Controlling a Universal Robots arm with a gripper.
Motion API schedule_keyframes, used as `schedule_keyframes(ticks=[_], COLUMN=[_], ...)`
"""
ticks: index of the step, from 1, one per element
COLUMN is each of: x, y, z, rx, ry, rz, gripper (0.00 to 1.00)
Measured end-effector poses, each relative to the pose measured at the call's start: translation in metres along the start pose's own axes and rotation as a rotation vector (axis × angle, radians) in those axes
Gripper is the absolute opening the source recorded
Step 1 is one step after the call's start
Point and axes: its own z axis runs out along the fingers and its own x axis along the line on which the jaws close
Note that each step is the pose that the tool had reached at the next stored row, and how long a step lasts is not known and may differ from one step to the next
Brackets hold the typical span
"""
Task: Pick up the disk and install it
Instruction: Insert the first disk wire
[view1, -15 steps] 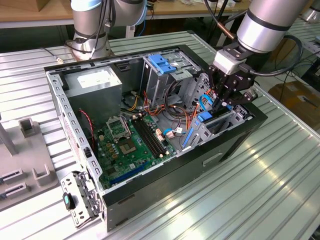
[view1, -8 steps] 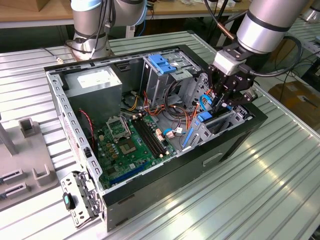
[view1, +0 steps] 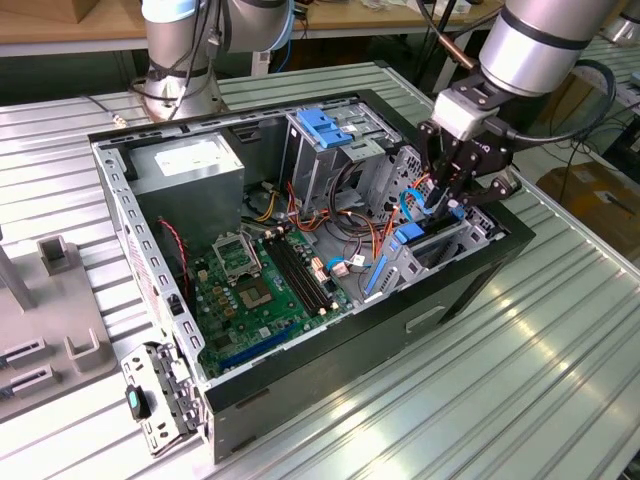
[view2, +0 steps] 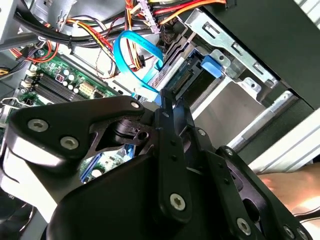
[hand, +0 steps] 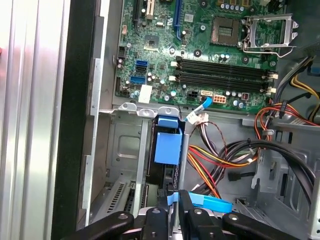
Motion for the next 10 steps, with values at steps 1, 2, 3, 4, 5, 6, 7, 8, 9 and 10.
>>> schedule_keyframes(ticks=[1, 2, 3, 4, 5, 6, 7, 8, 9, 10], x=[0.0000, 0.0000, -0.0001, -0.0001, -0.0001, -0.0001, -0.0002, -0.0002, -0.0002, -0.0002], y=[-0.0001, -0.0002, -0.0003, -0.0004, -0.0005, -0.0005, -0.0006, -0.0006, -0.0006, -0.0006], z=[-0.0018, -0.0047, -0.0074, -0.0092, -0.0111, -0.0122, -0.0127, -0.0127, -0.0128, -0.0129], rx=[0.0000, 0.0000, -0.0001, -0.0002, -0.0003, -0.0003, -0.0002, -0.0002, -0.0002, -0.0003], ry=[0.0001, 0.0005, 0.0011, 0.0016, 0.0021, 0.0024, 0.0020, 0.0020, 0.0021, 0.0023], rz=[0.000, 0.000, 0.000, 0.000, 0.000, 0.000, 0.000, 0.000, 0.000, 0.000], gripper=[0.24, 0.24, 0.24, 0.24, 0.24, 0.24, 0.24, 0.24, 0.24, 0.24])
